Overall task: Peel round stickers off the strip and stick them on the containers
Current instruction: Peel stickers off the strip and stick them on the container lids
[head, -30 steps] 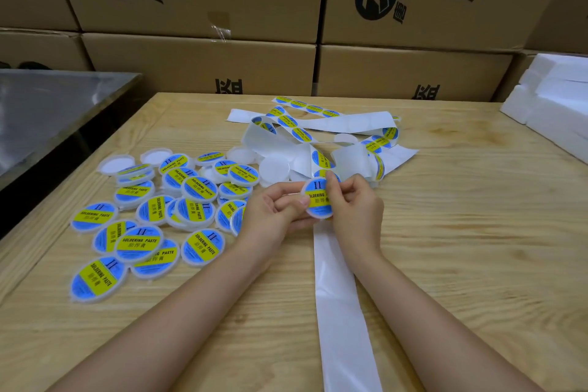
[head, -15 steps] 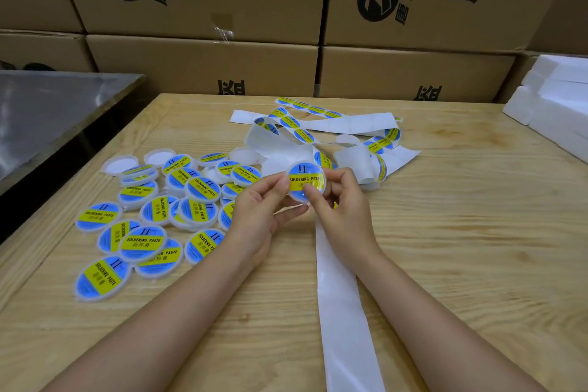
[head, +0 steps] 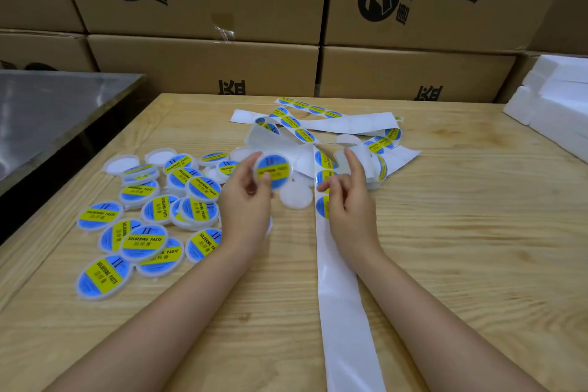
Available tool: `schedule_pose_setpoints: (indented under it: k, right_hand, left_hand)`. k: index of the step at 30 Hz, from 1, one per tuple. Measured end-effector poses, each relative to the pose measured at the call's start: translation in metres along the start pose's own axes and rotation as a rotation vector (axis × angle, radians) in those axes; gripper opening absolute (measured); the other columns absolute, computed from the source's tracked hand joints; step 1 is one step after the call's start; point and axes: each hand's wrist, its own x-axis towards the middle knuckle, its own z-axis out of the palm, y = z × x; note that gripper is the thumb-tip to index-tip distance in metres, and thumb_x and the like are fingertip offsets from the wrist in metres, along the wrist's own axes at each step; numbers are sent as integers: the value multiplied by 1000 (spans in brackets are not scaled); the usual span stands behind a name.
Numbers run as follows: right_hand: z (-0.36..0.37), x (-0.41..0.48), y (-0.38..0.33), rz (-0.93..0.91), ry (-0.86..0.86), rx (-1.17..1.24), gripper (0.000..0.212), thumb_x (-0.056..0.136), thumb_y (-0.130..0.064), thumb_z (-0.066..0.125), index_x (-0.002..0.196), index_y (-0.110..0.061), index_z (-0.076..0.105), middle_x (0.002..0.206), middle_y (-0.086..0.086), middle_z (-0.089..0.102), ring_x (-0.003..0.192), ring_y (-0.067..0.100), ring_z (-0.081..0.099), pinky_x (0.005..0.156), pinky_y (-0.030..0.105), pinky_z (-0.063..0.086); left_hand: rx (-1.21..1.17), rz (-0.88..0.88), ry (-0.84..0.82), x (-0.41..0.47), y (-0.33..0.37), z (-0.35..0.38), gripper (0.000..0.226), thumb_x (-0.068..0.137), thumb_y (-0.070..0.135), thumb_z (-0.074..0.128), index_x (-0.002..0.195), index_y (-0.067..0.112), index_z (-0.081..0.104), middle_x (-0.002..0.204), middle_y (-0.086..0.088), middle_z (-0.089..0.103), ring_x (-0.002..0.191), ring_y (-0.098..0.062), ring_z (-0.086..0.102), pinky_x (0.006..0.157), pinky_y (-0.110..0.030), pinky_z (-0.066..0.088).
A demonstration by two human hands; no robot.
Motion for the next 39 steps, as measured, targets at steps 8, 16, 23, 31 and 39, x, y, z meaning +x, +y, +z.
schedule_pose_setpoints:
  k: [8, 16, 23, 31, 39]
  right_hand:
    - [-7, 7, 10, 13, 13, -263, 39, 81, 9, 45, 110, -9, 65, 104, 4, 66, 101, 26, 55, 83, 22, 38]
    - [-8, 9, 17, 122, -181, -330, 58, 78, 10, 40, 127, -15, 58, 116, 6, 63, 109, 21, 54, 83, 23, 39]
    - [-7, 9, 21, 148, -218, -412, 52, 81, 6, 42, 128, -12, 57, 122, 9, 62, 115, 25, 54, 94, 32, 43]
    - [-6, 9, 23, 124, -275, -497, 54, 82, 5, 43, 131, -14, 53, 126, 8, 59, 118, 25, 51, 92, 29, 39]
    - [-5, 9, 25, 83, -313, -624, 57, 81, 3, 44, 136, -12, 46, 132, 7, 52, 123, 25, 44, 97, 28, 33]
  left_hand:
    - [747, 111, 203, 33, -20, -38, 43, 87, 1, 40, 123, 17, 57, 136, -4, 45, 117, -18, 44, 100, -33, 19]
    - [1047, 162, 125, 31, -24, -41, 50, 77, 1, 46, 123, 17, 58, 141, -6, 43, 125, -24, 42, 110, -45, 3]
    - [1058, 773, -189, 1, -13, -15, 35, 80, 31, 46, 98, 11, 69, 102, -3, 69, 94, -23, 65, 101, -47, 27]
    - [1391, 810, -337, -3, -19, -12, 32, 53, 12, 76, 85, 11, 73, 86, -2, 72, 87, -21, 69, 93, -56, 43]
    - [1367, 941, -379, -2, -16, -9, 23, 76, 28, 65, 67, 7, 67, 82, -9, 72, 92, -24, 69, 98, -57, 41]
